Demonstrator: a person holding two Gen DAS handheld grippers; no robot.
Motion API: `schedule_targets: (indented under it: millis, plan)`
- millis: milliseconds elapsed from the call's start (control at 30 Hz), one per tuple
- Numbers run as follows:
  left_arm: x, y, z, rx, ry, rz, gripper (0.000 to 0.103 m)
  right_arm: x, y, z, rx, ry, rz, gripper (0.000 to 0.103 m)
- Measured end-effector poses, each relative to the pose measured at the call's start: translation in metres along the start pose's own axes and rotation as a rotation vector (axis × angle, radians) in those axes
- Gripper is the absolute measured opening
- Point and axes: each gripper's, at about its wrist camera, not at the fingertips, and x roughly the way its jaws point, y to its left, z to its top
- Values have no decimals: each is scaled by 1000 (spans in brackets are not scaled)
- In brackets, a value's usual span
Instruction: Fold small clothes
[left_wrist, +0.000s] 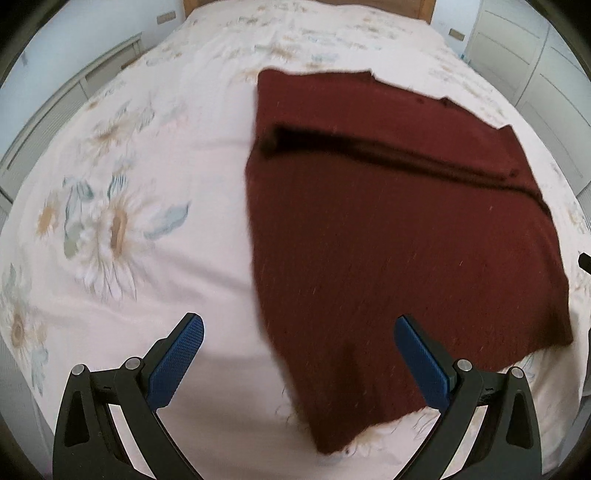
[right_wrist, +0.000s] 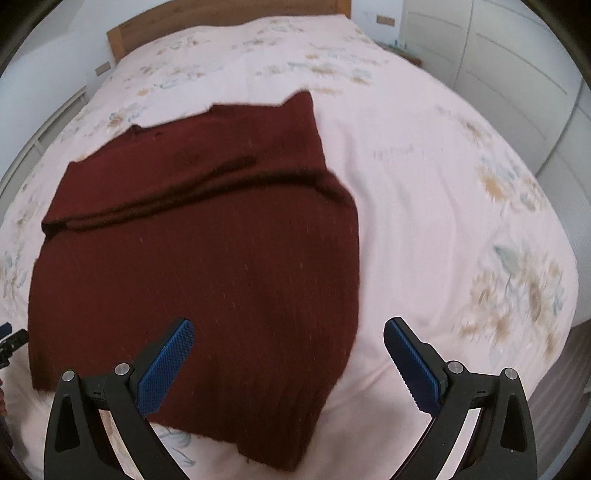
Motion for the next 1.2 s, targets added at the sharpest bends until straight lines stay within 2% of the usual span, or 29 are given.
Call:
schedule_targets:
  millis: [233, 367, 400, 433, 467, 500, 533, 567, 600, 633, 667, 700, 900, 1100, 1200]
  plan:
    - [19, 5, -22, -16, 68, -20, 102, 26, -7, -27, -12, 93, 5, 102]
    - [33, 1, -32, 7, 118, -52, 101, 34, -10, -40, 2, 132, 45, 101]
    - [36, 0, -35, 15, 124, -52, 101, 34, -9, -42, -1, 138, 51, 97]
    - [37, -1, -36, 22, 120, -55, 100, 35, -9, -44, -5, 148, 52, 87]
    - [37, -2, -36, 27, 118, -62, 95, 37, -8, -45, -9, 161, 52, 79]
    - [36, -3, -36, 32, 118, -76, 90, 39, -7, -47, -10, 179, 63, 60]
    - [36, -4, -35, 36, 118, -93, 78, 39, -6, -48, -3, 191, 93, 46]
    - [35, -5, -35, 40, 119, -110, 62, 39, -6, -48, 7, 197, 124, 40]
    - [34, -6, -34, 45, 120, -131, 53, 38, -5, -48, 12, 200, 147, 26]
    - [33, -7, -33, 48, 122, -156, 32, 36, -4, -47, 13, 202, 163, 19]
    - [32, -8, -32, 47, 128, -191, 13, 33, -2, -45, 4, 197, 167, 17]
    - [30, -9, -31, 41, 132, -219, 9, 30, 0, -43, -5, 191, 172, 14]
    - [-1, -7, -18, 45, 70, -269, 8, -5, -4, -19, 8, 101, 239, 13]
    - [-42, 3, 18, 11, -13, -331, 8, -35, -5, 20, 42, -31, 276, 12]
    - [-56, 3, 37, 5, -60, -339, 8, -45, -1, 41, 37, -84, 264, 12]
